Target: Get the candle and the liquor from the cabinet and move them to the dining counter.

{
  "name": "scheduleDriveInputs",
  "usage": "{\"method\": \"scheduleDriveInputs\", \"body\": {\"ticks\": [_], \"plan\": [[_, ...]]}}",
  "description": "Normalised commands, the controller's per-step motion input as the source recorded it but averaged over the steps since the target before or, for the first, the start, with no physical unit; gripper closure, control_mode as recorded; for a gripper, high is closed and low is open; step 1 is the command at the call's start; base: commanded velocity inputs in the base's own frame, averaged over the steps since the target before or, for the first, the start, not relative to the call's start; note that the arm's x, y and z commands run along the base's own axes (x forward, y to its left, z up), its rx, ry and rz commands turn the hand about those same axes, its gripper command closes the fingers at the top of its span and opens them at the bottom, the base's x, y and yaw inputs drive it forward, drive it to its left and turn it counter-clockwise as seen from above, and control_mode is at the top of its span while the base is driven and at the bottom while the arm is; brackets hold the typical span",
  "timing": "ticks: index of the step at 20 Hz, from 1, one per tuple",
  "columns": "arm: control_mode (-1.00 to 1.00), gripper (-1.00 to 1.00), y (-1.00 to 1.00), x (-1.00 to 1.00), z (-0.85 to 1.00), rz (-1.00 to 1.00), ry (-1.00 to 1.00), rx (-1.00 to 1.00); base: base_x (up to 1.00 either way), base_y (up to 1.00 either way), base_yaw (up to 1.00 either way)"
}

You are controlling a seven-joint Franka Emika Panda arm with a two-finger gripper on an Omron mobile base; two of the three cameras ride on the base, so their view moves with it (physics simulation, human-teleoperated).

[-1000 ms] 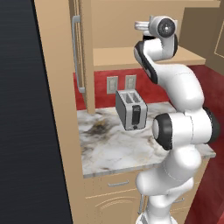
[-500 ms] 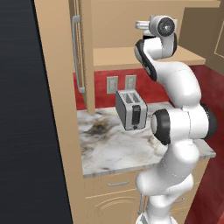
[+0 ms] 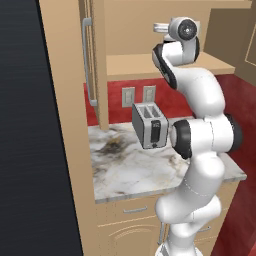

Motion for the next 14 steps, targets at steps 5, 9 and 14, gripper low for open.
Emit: {"method": "scheduleDriveInputs", "body": {"ticks": [5, 9, 14], "plan": [[-1.0, -1.0, -0.03, 0.17, 0.0, 0.0, 0.0, 0.0, 0.0, 0.0, 0.0], [-1.0, -1.0, -0.08, 0.15, 0.0, 0.0, 0.0, 0.0, 0.0, 0.0, 0.0], [-1.0, -1.0, -0.08, 0.18, 0.0, 0.0, 0.0, 0.0, 0.0, 0.0, 0.0]]}}
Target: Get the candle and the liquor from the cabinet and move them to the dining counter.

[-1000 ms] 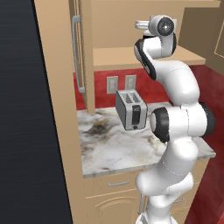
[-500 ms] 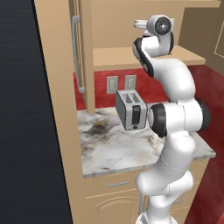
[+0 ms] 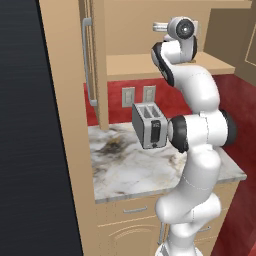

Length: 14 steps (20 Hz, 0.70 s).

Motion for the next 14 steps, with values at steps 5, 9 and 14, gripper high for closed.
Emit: {"method": "scheduleDriveInputs", "body": {"ticks": [5, 9, 14], "plan": [[-1.0, -1.0, -0.09, 0.22, 0.0, 0.0, 0.0, 0.0, 0.0, 0.0, 0.0], [-1.0, -1.0, -0.01, 0.17, 0.0, 0.0, 0.0, 0.0, 0.0, 0.0, 0.0], [-1.0, -1.0, -0.04, 0.07, 0.0, 0.0, 0.0, 0.0, 0.0, 0.0, 0.0]]}}
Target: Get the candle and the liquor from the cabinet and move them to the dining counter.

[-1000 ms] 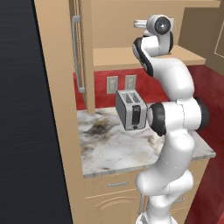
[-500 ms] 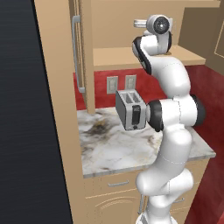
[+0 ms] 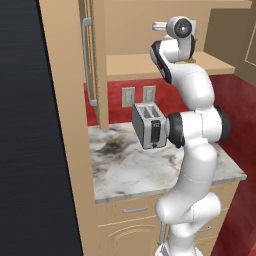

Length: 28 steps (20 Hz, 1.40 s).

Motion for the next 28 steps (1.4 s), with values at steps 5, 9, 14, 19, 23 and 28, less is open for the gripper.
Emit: {"method": "scheduleDriveInputs", "body": {"ticks": [5, 9, 14, 19, 23, 28], "plan": [[-1.0, 1.0, -0.01, 0.0, 0.0, 0.0, 0.0, 0.0, 0.0, 0.0, 0.0], [-1.0, 1.0, 0.0, 0.0, 0.0, 0.0, 0.0, 0.0, 0.0, 0.0, 0.0], [-1.0, 1.0, 0.0, 0.01, 0.0, 0.0, 0.01, 0.0, 0.0, 0.0, 0.0], [-1.0, 1.0, 0.0, 0.0, 0.0, 0.0, 0.0, 0.0, 0.0, 0.0, 0.0], [-1.0, 1.0, 0.0, 0.0, 0.0, 0.0, 0.0, 0.0, 0.0, 0.0, 0.0], [-1.0, 1.0, 0.0, 0.0, 0.0, 0.0, 0.0, 0.0, 0.0, 0.0, 0.0]]}}
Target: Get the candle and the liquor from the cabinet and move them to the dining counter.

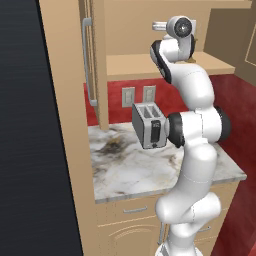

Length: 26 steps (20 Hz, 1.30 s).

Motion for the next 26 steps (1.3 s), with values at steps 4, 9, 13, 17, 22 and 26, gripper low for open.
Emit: {"method": "scheduleDriveInputs", "body": {"ticks": [4, 9, 13, 17, 22, 26], "plan": [[-1.0, 1.0, 0.0, -0.19, 0.0, -0.01, -0.03, 0.0, 0.0, 0.0, 0.0], [-1.0, 1.0, 0.01, -0.43, 0.0, 0.0, -0.08, 0.0, 0.0, 0.0, 0.0], [-1.0, 1.0, 0.18, -0.66, 0.0, 0.0, -0.04, 0.0, 0.0, 0.0, 0.0], [-1.0, 1.0, 0.46, -0.8, -0.01, 0.0, 0.0, 0.0, 0.0, 0.0, 0.0], [-1.0, 1.0, 0.48, -0.97, 0.0, 0.05, 0.01, 0.0, 0.0, 0.0, 0.0], [-1.0, 1.0, 0.3, -1.0, 0.0, 0.08, 0.02, 0.0, 0.0, 0.0, 0.0]]}}
